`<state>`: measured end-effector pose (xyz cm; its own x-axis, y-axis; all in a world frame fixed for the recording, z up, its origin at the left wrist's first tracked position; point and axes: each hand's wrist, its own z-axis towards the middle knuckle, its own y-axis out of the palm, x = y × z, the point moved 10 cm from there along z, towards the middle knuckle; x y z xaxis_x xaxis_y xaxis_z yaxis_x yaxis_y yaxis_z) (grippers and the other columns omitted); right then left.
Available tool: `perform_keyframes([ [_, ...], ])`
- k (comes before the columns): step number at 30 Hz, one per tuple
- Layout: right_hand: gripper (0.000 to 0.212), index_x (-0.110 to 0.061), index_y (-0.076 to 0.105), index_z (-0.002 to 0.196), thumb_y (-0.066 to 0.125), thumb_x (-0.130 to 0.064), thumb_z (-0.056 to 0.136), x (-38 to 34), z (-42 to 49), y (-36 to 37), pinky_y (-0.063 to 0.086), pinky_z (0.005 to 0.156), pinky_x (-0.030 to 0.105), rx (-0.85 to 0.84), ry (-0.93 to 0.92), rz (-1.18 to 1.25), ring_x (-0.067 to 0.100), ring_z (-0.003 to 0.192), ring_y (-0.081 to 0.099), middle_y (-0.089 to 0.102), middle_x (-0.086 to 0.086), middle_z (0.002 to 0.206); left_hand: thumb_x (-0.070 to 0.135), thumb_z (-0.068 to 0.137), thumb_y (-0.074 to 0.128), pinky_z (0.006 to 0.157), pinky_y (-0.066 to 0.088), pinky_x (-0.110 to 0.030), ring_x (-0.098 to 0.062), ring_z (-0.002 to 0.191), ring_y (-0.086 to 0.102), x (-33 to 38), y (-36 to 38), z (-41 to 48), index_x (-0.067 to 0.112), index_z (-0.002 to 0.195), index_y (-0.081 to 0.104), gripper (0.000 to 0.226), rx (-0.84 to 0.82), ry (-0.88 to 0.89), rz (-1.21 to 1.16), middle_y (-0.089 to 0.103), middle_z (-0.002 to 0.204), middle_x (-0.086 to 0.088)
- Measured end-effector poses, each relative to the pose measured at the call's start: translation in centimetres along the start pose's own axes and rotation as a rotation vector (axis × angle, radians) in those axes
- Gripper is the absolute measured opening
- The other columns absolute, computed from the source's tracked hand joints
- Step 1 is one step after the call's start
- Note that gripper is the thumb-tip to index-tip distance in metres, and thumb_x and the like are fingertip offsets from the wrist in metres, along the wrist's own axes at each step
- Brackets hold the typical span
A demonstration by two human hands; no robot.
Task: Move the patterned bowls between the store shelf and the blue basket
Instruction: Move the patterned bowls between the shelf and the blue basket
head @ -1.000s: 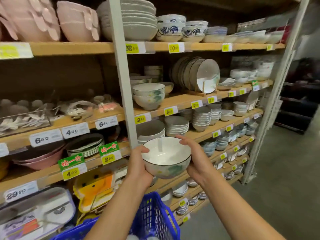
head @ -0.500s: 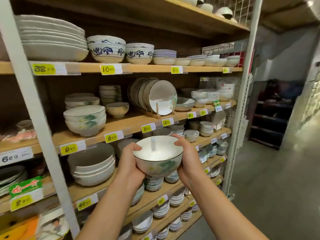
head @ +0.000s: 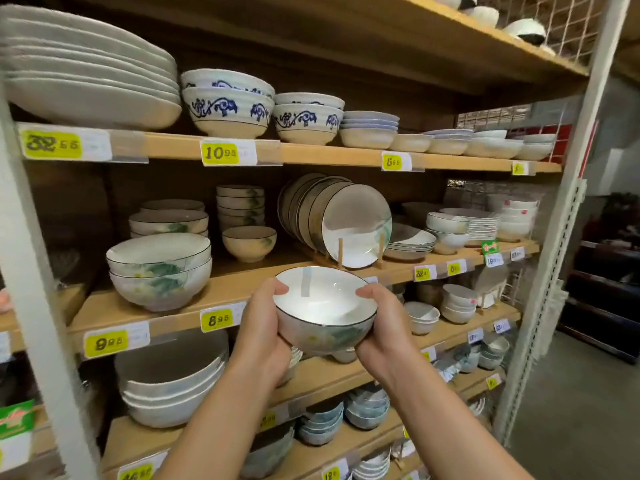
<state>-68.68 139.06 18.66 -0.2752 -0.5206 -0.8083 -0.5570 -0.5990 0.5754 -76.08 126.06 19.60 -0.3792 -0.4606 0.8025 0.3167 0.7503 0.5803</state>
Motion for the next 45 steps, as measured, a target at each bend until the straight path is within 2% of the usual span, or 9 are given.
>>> perform_keyframes([
  [4, 0.030, -0.006, 0.064, 0.105, 0.051, -0.009, 0.079, -0.4, 4.7, 2.9, 0.050, 0.094, 0.048, -0.035, 0.001, -0.006, 0.037, 0.106, 0.061, 0.068, 0.020, 0.111, 0.018, 0.079, 0.050, 0.061, 0.057, -0.037, -0.034, 0.089, 0.066, 2.0, -0.2, 4.3, 0.012, 0.110, 0.064, 0.035, 0.031, 0.055, -0.014, 0.072, 0.097, -0.016],
  [6, 0.029, -0.007, 0.063, 0.105, 0.051, -0.010, 0.079, -0.3, 6.8, 4.1, 0.053, 0.080, 0.042, -0.062, 0.011, -0.017, 0.036, 0.102, 0.061, 0.068, 0.020, 0.110, 0.018, 0.078, 0.048, 0.074, 0.056, -0.041, -0.036, 0.096, 0.065, 3.1, -0.4, 6.3, 0.010, 0.116, 0.064, 0.041, 0.050, 0.093, -0.003, 0.071, 0.105, -0.018],
  [9, 0.033, -0.011, 0.061, 0.110, 0.052, -0.011, 0.078, 0.0, 10.0, 5.9, 0.056, 0.064, 0.037, -0.107, 0.043, -0.059, 0.035, 0.098, 0.062, 0.068, 0.018, 0.107, 0.018, 0.079, 0.047, 0.068, 0.057, -0.038, -0.034, 0.091, 0.067, 4.7, -0.9, 8.8, 0.011, 0.112, 0.065, 0.038, 0.083, 0.134, -0.014, 0.073, 0.099, -0.016],
  [18, 0.029, -0.008, 0.067, 0.103, 0.050, -0.008, 0.080, 1.0, 18.2, 12.0, 0.053, 0.090, 0.045, -0.288, 0.093, -0.067, 0.034, 0.100, 0.065, 0.073, 0.016, 0.102, 0.014, 0.083, 0.044, 0.077, 0.056, -0.039, -0.032, 0.090, 0.067, 9.2, -2.4, 15.0, 0.011, 0.099, 0.066, 0.027, 0.186, 0.288, 0.014, 0.075, 0.092, -0.013],
  [24, 0.029, -0.010, 0.061, 0.112, 0.049, -0.011, 0.086, 1.5, 23.2, 15.5, 0.055, 0.081, 0.042, -0.272, 0.140, 0.025, 0.032, 0.098, 0.064, 0.068, 0.016, 0.108, 0.022, 0.089, 0.042, 0.076, 0.055, -0.034, -0.022, 0.078, 0.069, 12.0, -2.5, 19.6, 0.012, 0.090, 0.067, 0.028, 0.322, 0.496, -0.052, 0.074, 0.081, -0.006],
  [29, 0.007, -0.018, 0.061, 0.090, 0.060, -0.021, 0.083, 2.1, 26.8, 18.0, 0.053, 0.088, 0.046, -0.205, 0.192, 0.004, 0.034, 0.094, 0.063, 0.066, 0.014, 0.103, 0.022, 0.093, 0.048, 0.087, 0.049, -0.037, -0.028, 0.094, 0.059, 13.5, -3.6, 23.6, 0.008, 0.113, 0.062, 0.028, 0.565, 0.515, -0.135, 0.064, 0.105, -0.014],
  [33, 0.019, -0.012, 0.063, 0.096, 0.056, -0.027, 0.085, 1.9, 29.7, 20.3, 0.046, 0.101, 0.050, -0.199, 0.095, -0.058, 0.035, 0.111, 0.058, 0.063, 0.017, 0.120, 0.020, 0.097, 0.043, 0.072, 0.041, -0.028, -0.023, 0.090, 0.053, 15.3, -4.1, 24.7, 0.008, 0.102, 0.062, 0.023, 0.660, 0.626, -0.085, 0.058, 0.099, -0.011],
  [38, 0.059, -0.012, 0.062, 0.120, 0.052, -0.044, 0.071, 2.3, 31.0, 21.3, 0.046, 0.101, 0.051, -0.247, -0.016, -0.078, 0.033, 0.108, 0.061, 0.066, 0.014, 0.116, 0.027, 0.099, 0.039, 0.103, 0.044, -0.038, -0.030, 0.112, 0.058, 16.0, -3.8, 26.5, 0.009, 0.113, 0.063, 0.033, 0.671, 0.703, 0.025, 0.064, 0.122, -0.014],
  [45, 0.030, -0.021, 0.062, 0.085, 0.041, -0.042, 0.088, 1.7, 33.3, 20.4, 0.052, 0.089, 0.045, -0.155, -0.171, -0.235, 0.028, 0.092, 0.063, 0.068, 0.011, 0.096, 0.031, 0.102, 0.032, 0.108, 0.039, -0.044, -0.031, 0.119, 0.053, 15.8, -4.9, 28.4, 0.011, 0.125, 0.058, 0.040, 0.729, 0.680, 0.256, 0.058, 0.129, -0.014],
])
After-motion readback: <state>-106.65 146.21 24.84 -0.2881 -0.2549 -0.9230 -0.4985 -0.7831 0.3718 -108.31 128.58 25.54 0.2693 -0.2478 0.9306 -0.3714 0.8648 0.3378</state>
